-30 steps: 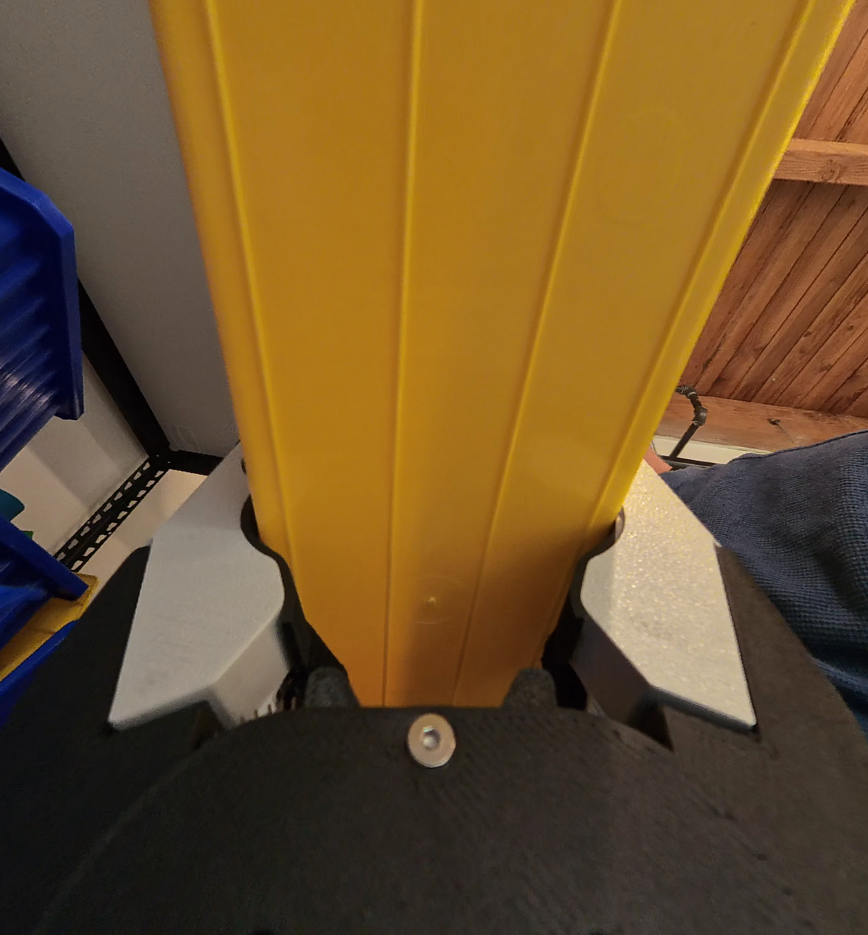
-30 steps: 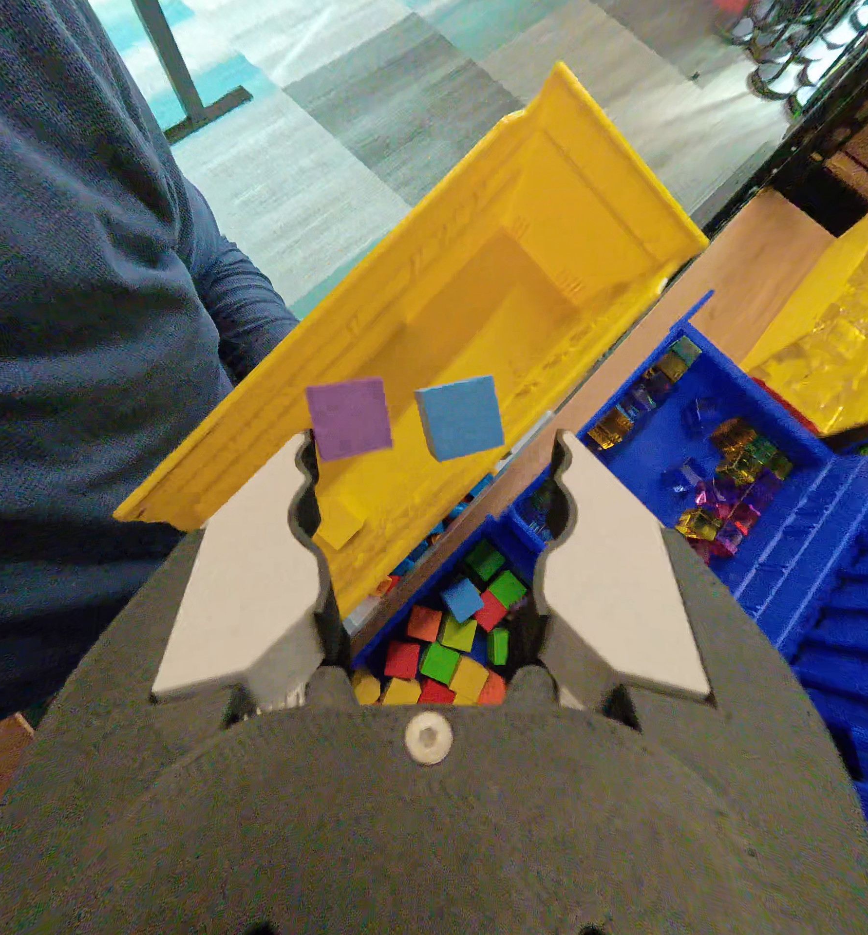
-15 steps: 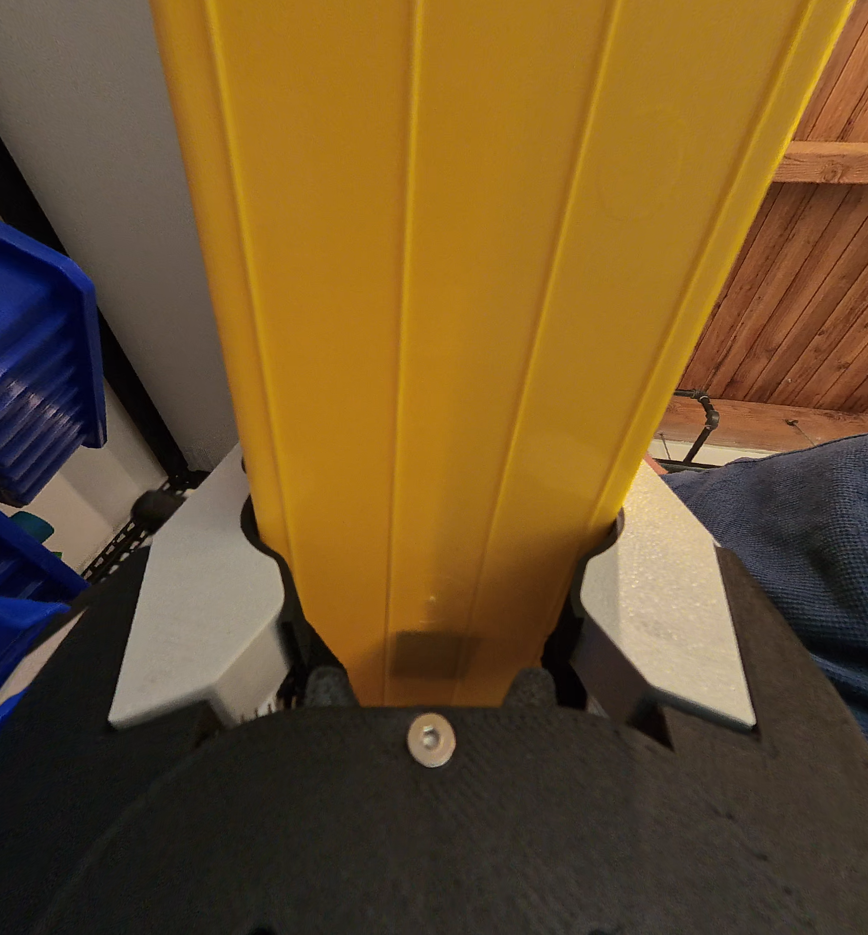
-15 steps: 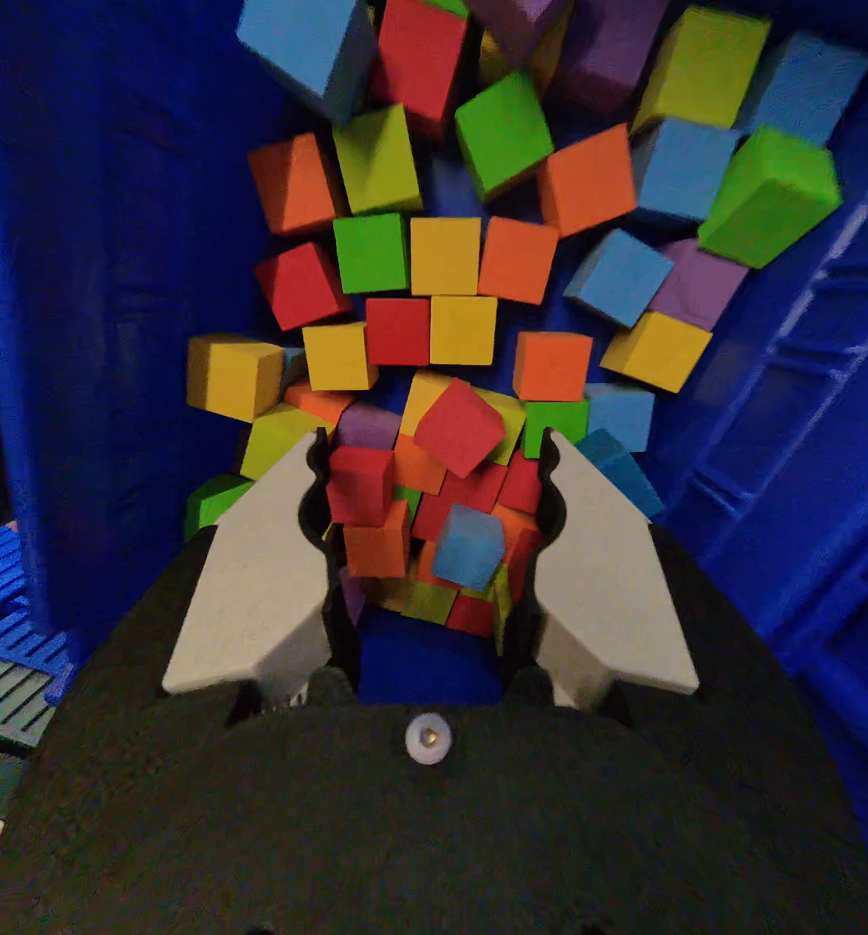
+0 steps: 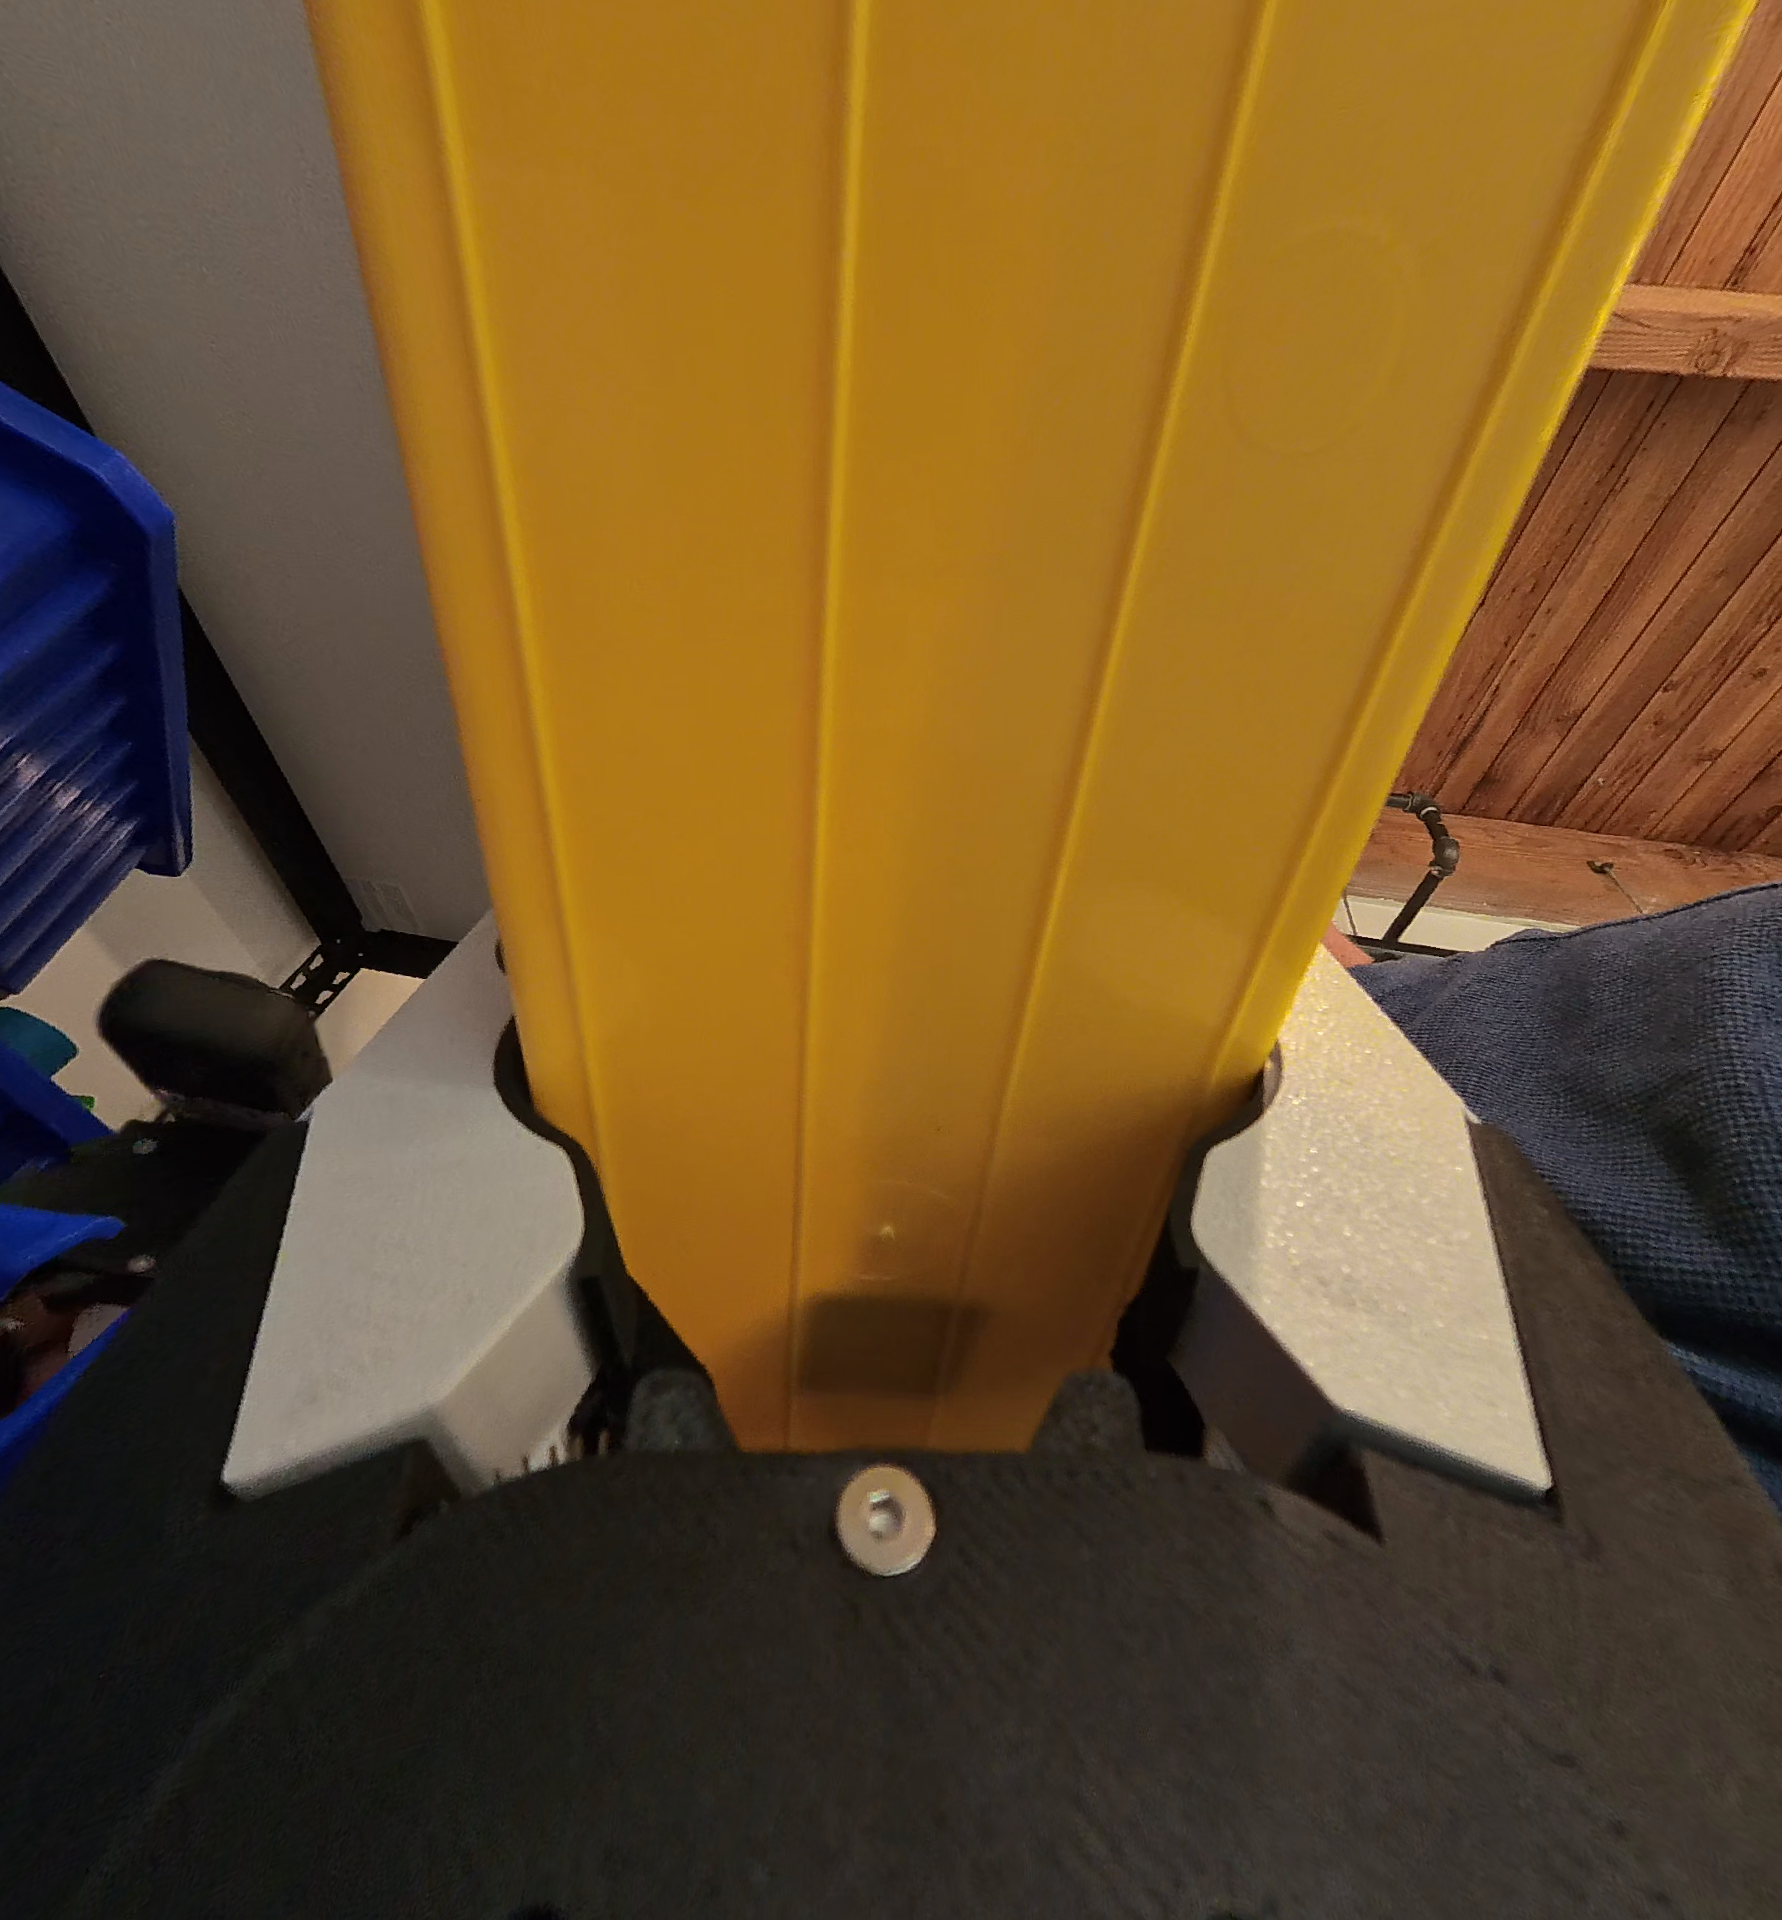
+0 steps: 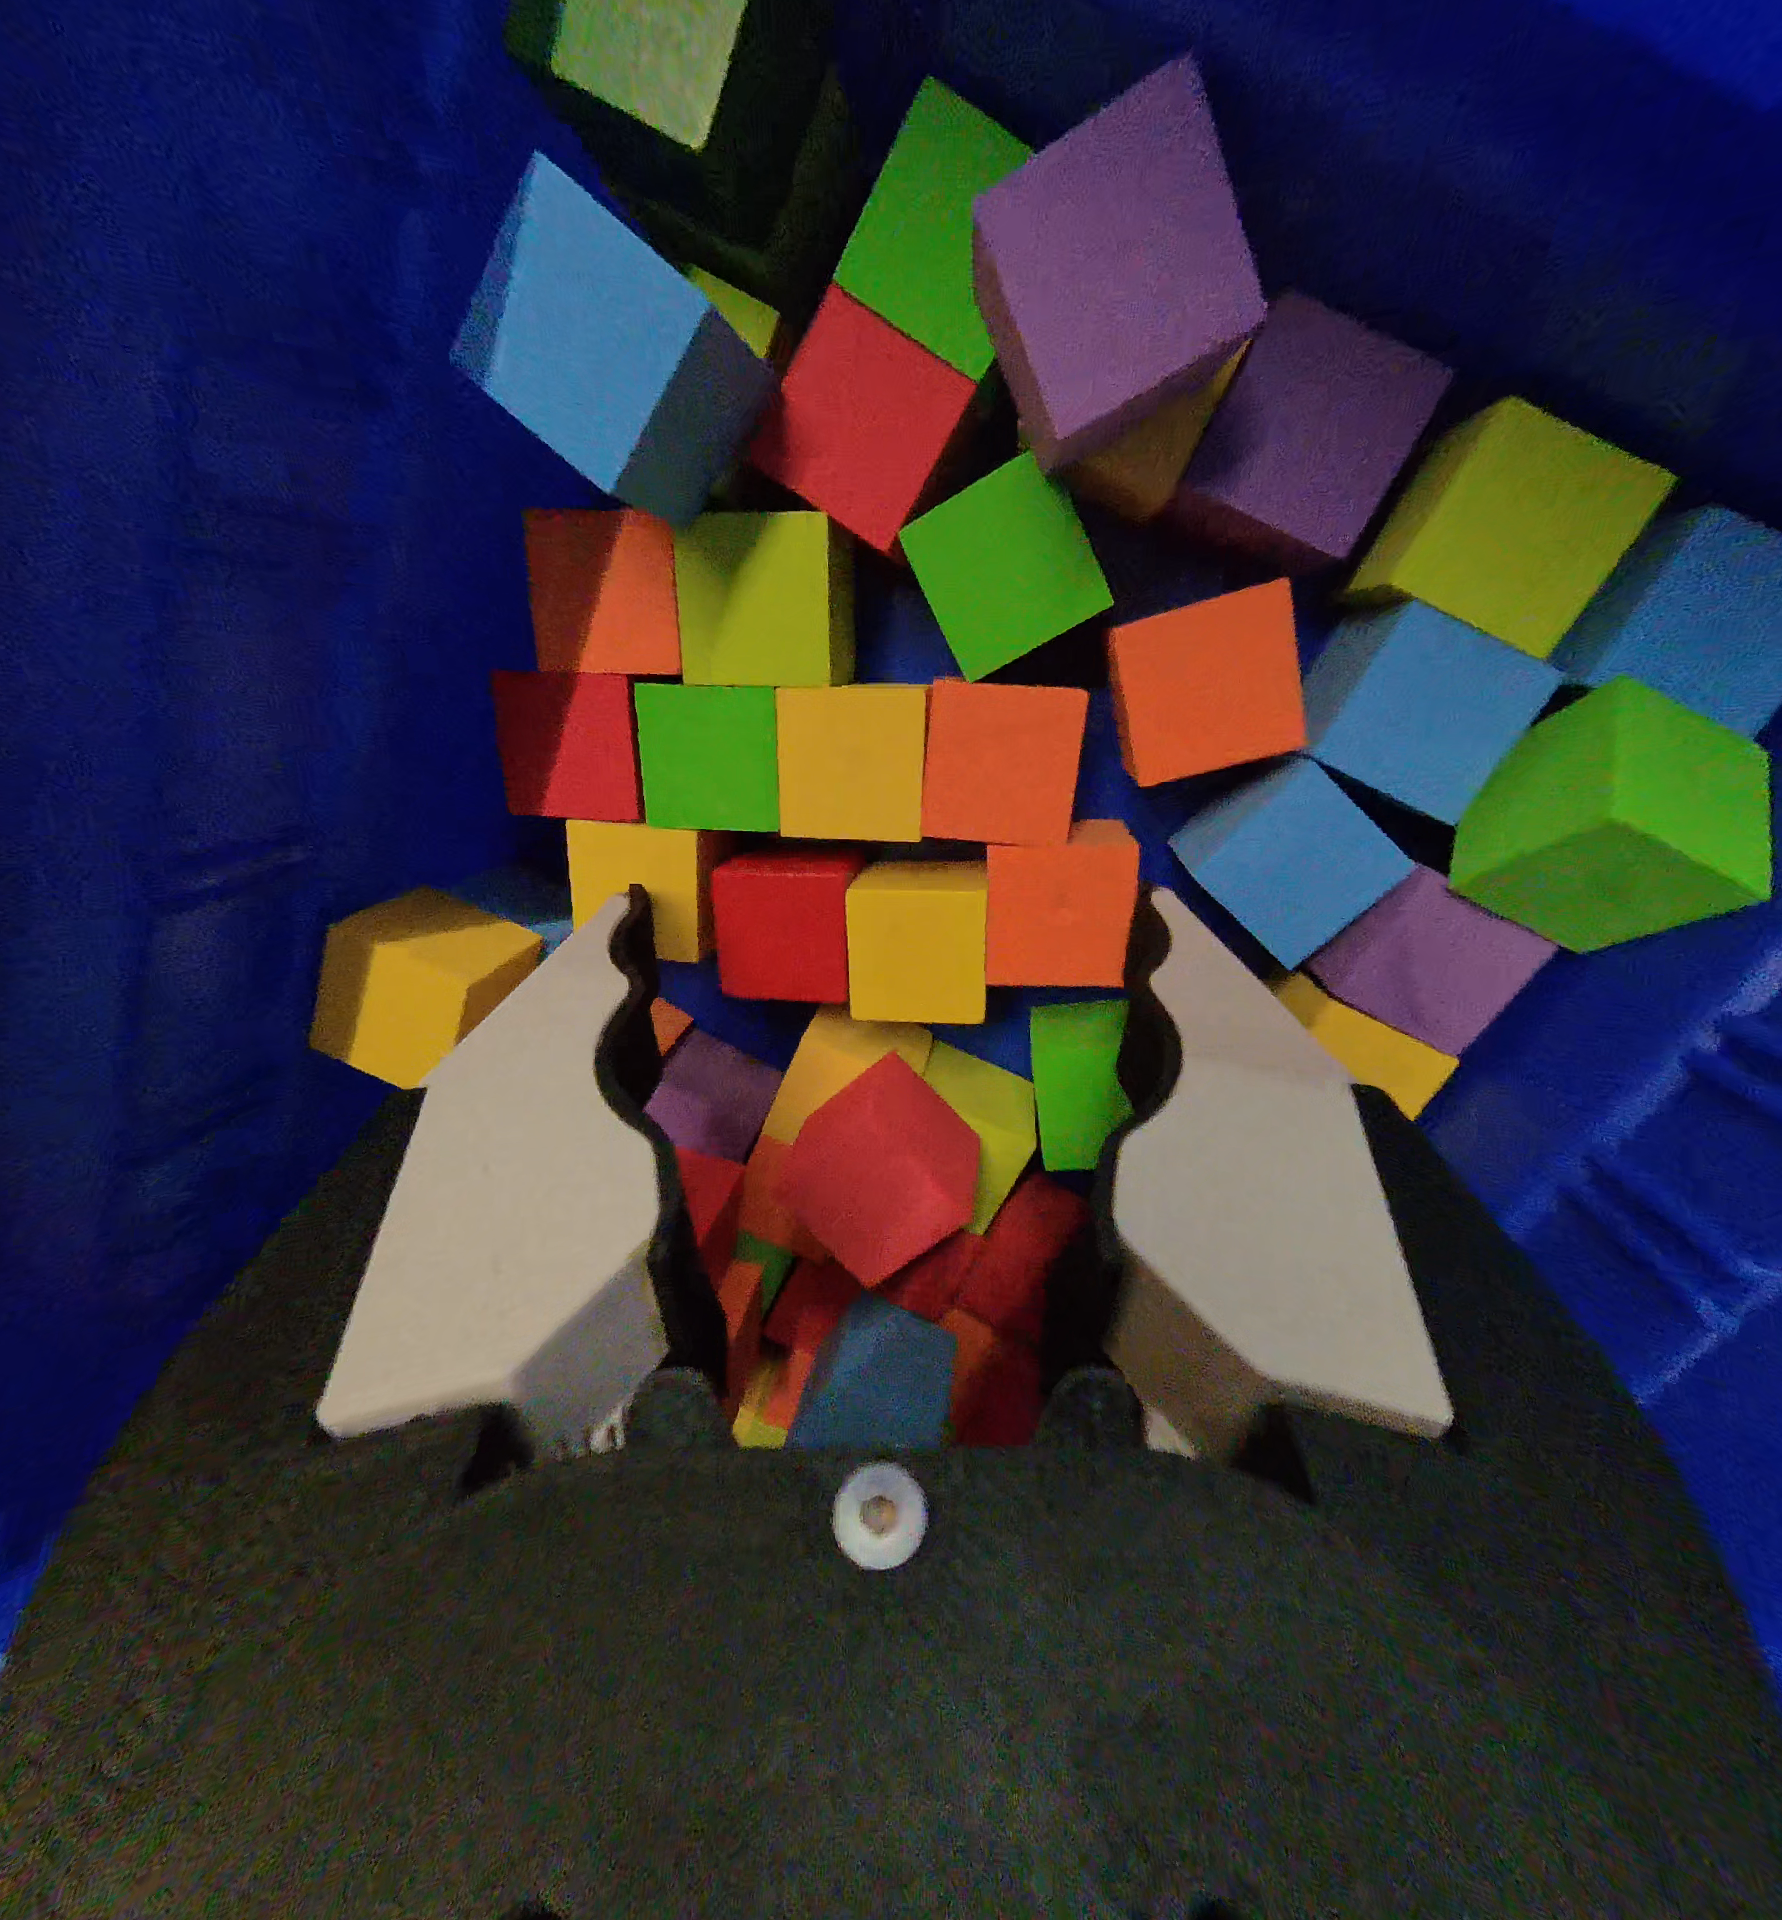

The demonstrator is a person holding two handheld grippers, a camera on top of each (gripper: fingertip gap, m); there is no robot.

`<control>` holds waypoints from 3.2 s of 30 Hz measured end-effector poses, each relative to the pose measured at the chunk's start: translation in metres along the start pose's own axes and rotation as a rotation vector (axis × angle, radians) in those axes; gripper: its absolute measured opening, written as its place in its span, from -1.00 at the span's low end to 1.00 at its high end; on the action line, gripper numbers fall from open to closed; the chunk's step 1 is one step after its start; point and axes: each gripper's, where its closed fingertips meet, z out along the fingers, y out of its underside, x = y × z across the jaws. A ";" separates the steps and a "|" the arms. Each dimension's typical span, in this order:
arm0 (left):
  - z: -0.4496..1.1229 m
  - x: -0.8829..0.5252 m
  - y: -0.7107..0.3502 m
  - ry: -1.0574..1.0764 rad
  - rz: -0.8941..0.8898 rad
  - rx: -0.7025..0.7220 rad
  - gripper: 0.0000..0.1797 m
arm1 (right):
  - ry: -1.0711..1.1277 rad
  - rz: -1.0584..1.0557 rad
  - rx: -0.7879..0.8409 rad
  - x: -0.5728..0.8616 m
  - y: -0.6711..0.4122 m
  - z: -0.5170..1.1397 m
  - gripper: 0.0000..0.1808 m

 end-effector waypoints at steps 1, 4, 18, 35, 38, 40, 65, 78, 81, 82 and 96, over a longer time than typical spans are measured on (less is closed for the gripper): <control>0.000 0.000 0.001 0.001 0.000 -0.001 0.40 | -0.010 0.014 -0.029 0.000 0.000 0.001 -0.03; 0.001 0.002 0.001 0.003 0.003 -0.005 0.40 | -0.039 0.022 -0.041 0.002 0.000 0.000 -0.11; 0.000 0.002 -0.001 0.001 0.003 -0.015 0.40 | -0.114 0.055 -0.024 -0.013 0.013 -0.001 -0.29; 0.002 -0.002 -0.001 0.007 -0.001 -0.006 0.40 | 0.038 -0.122 0.479 -0.049 -0.077 -0.147 -0.43; 0.005 -0.006 0.002 0.014 -0.015 -0.006 0.40 | 0.027 -0.326 0.578 -0.100 -0.136 -0.189 -0.42; 0.008 -0.008 0.005 0.021 -0.027 -0.008 0.40 | 0.007 -0.415 0.566 -0.125 -0.170 -0.185 -0.41; 0.000 0.005 -0.006 0.031 0.011 0.005 0.40 | 0.054 -0.320 -0.048 0.019 -0.036 0.002 -0.02; 0.003 0.012 -0.002 0.070 0.007 -0.024 0.40 | -0.162 -0.195 -0.104 0.012 -0.029 0.008 -0.24; 0.002 0.011 -0.004 0.069 0.007 -0.019 0.40 | -0.111 -0.186 -0.072 0.012 -0.028 0.002 -0.36; 0.001 0.011 -0.004 0.064 0.008 -0.018 0.40 | -0.088 -0.176 -0.054 0.015 -0.027 -0.003 -0.47; 0.004 0.000 0.001 0.049 -0.020 -0.023 0.40 | 0.055 -0.147 0.234 -0.001 -0.036 -0.090 -0.69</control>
